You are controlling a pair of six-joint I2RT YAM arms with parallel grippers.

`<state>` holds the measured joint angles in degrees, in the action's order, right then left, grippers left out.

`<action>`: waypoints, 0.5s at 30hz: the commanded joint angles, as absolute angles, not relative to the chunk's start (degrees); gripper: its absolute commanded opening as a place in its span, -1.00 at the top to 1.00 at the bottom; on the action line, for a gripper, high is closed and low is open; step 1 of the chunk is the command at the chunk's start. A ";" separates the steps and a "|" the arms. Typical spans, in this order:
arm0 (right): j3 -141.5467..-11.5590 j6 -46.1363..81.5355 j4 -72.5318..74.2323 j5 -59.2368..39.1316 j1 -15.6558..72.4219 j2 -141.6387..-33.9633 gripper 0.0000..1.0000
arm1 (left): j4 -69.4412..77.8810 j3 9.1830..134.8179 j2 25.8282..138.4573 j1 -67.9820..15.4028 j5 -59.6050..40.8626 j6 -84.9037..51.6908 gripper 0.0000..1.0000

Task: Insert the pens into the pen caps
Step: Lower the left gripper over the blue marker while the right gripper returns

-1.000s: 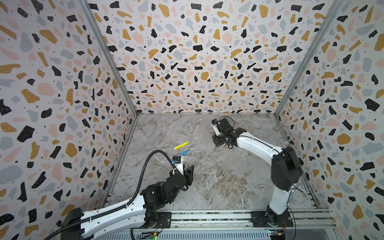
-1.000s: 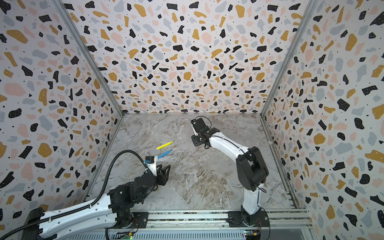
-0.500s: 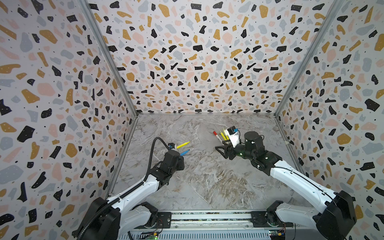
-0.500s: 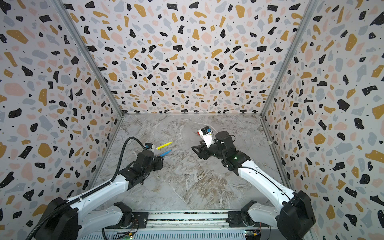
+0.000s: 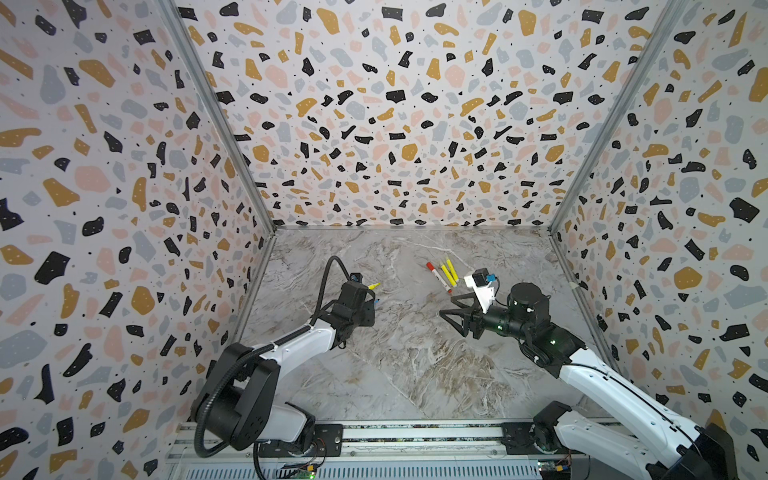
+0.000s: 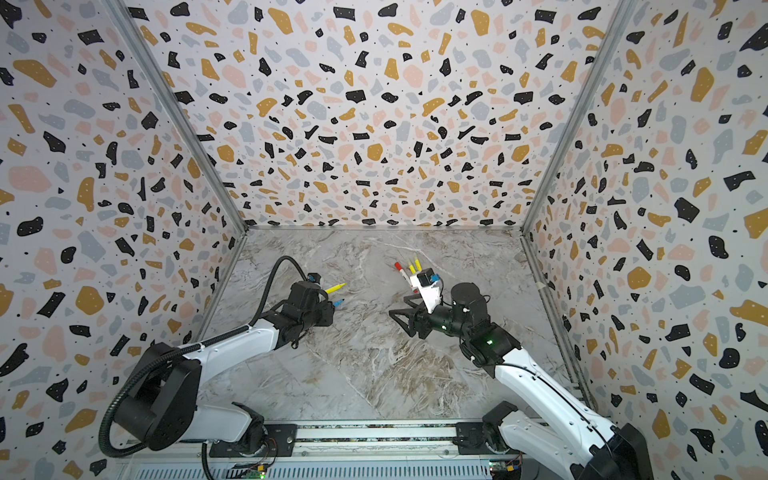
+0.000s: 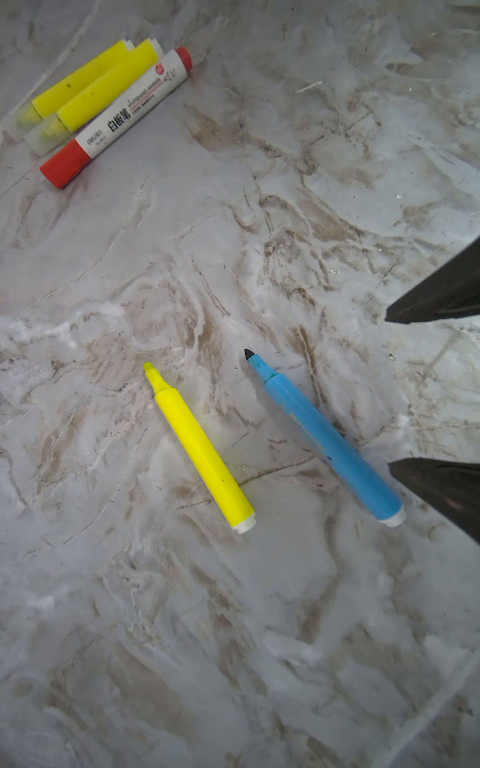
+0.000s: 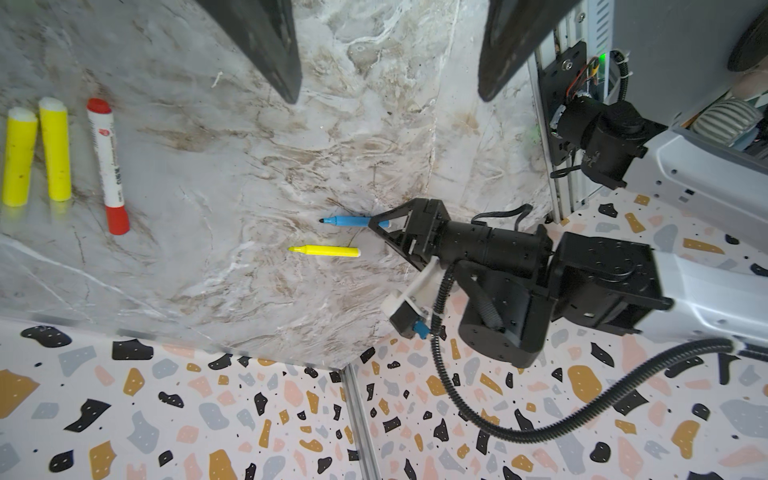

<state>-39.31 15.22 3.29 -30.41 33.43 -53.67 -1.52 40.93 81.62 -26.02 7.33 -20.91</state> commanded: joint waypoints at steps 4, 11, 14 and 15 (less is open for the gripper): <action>-37.17 16.70 4.31 -33.22 33.28 -49.81 -0.36 | -1.58 44.68 85.48 -25.02 8.12 -17.85 -0.05; -34.61 18.16 4.70 -33.75 33.21 -48.09 -0.36 | 0.00 45.68 89.89 -22.20 5.05 -17.95 -0.02; -33.28 19.23 5.27 -33.97 33.29 -46.92 -0.36 | -0.24 46.04 91.06 -22.13 4.86 -17.69 -0.01; -32.99 19.35 5.27 -34.09 33.27 -46.57 -0.36 | -0.48 46.17 91.46 -22.06 4.99 -17.61 0.00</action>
<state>-33.36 17.98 3.57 -32.97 33.43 -48.29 -1.02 44.27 90.74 -22.17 6.20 -18.68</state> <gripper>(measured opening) 0.680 0.503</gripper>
